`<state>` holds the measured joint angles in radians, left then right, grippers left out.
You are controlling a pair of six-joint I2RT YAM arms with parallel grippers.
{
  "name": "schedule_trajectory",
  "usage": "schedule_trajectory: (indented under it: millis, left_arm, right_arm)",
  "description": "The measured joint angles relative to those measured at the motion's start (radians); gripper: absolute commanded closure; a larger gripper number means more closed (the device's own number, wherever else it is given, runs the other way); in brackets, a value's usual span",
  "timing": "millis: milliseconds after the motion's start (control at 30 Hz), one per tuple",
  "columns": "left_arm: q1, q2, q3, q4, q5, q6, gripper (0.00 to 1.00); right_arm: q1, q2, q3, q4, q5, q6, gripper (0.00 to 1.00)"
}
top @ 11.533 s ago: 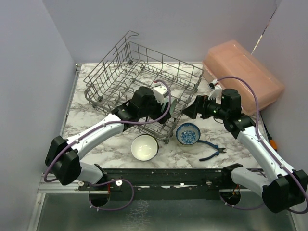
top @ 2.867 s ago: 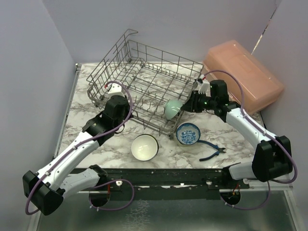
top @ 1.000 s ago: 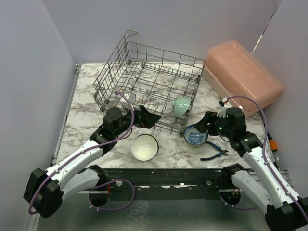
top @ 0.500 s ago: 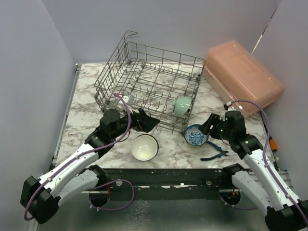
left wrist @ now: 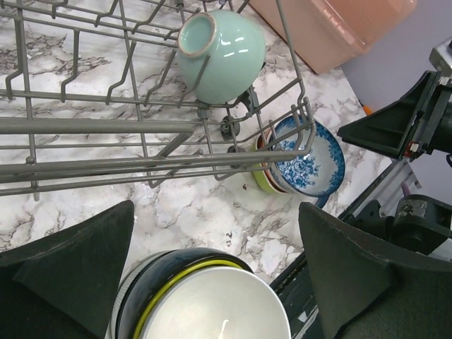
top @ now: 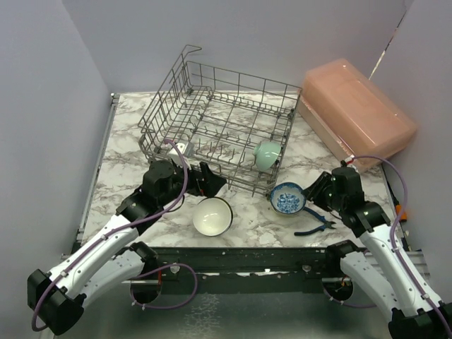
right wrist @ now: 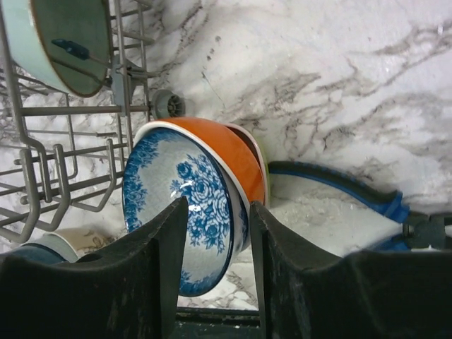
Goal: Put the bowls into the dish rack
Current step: Pick up the bowl from the center of the board.
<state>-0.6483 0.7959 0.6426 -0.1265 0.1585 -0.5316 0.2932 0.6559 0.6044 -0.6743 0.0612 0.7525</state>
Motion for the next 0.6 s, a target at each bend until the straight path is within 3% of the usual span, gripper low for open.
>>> schedule_trajectory:
  millis: [433,600]
  left_arm:
    - [0.0,0.016,0.023,-0.013,-0.005,0.007,0.01]
    - [0.0,0.028,0.026,-0.005,-0.002,0.005,0.01]
  right_arm:
    - [0.0,0.016,-0.063,-0.03,-0.047,0.123,0.64]
    - [0.0,0.049,-0.063,-0.03,-0.069,0.122,0.74]
